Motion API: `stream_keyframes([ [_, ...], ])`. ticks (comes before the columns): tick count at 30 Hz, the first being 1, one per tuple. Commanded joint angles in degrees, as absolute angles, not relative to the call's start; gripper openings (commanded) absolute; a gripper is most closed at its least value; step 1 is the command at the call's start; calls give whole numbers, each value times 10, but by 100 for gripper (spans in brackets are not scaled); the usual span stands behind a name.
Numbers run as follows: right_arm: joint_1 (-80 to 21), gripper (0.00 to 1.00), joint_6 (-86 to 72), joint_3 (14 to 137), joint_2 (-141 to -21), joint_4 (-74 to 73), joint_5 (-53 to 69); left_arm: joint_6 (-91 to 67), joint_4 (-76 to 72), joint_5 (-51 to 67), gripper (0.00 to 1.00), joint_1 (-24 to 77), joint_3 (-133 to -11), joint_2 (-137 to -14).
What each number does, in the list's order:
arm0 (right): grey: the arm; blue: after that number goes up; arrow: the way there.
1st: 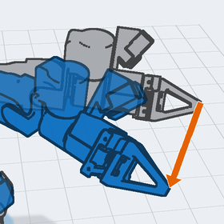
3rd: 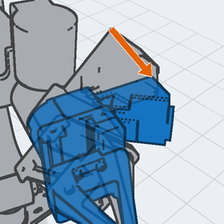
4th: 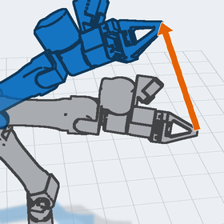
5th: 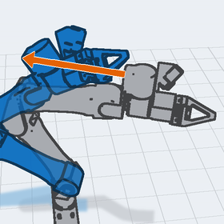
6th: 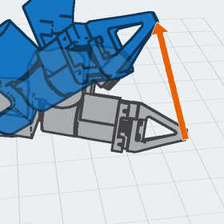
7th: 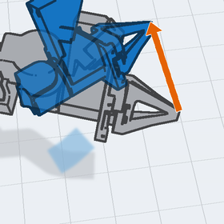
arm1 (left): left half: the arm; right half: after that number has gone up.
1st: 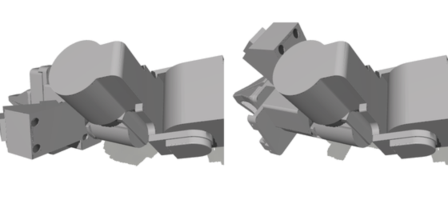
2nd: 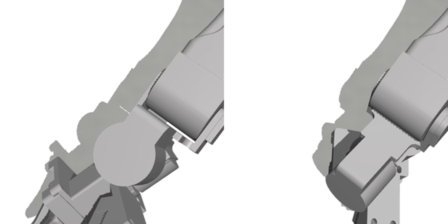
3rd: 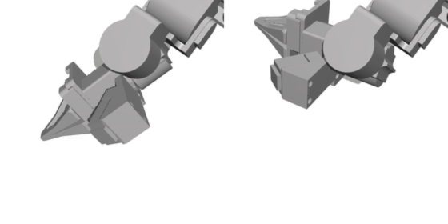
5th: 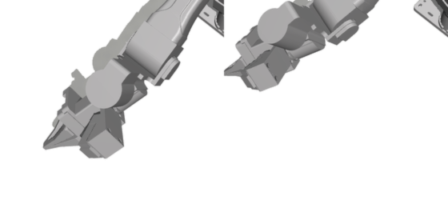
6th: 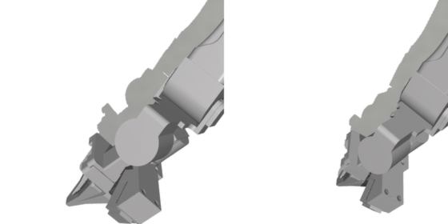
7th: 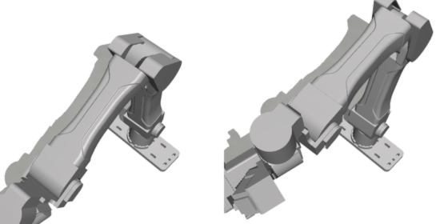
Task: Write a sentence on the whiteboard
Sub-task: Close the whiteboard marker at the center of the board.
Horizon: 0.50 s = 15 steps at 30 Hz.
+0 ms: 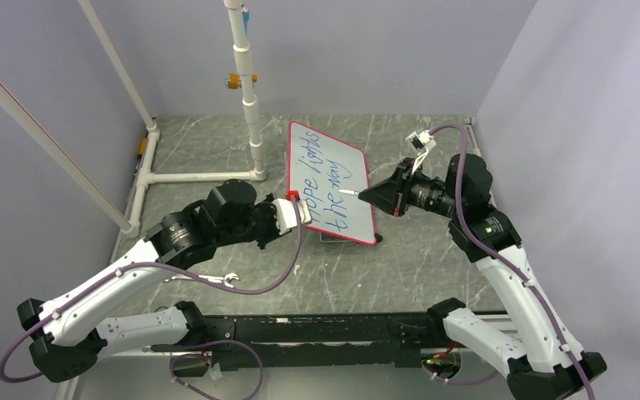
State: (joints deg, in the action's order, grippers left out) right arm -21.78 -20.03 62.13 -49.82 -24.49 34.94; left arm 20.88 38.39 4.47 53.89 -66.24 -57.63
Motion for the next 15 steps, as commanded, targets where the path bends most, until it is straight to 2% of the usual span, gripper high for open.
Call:
stream_keyframes([
  [1, -219, 0, -229, 607, -516, -170, 462, 270, 344, 90, 0, 528, -649, -552],
  [7, -243, 0, -211, 608, -540, -170, 486, 273, 271, 100, 0, 509, -587, -524],
  [15, -309, 0, -171, 614, -571, -180, 458, 264, 244, 170, 0, 478, -570, -515],
])
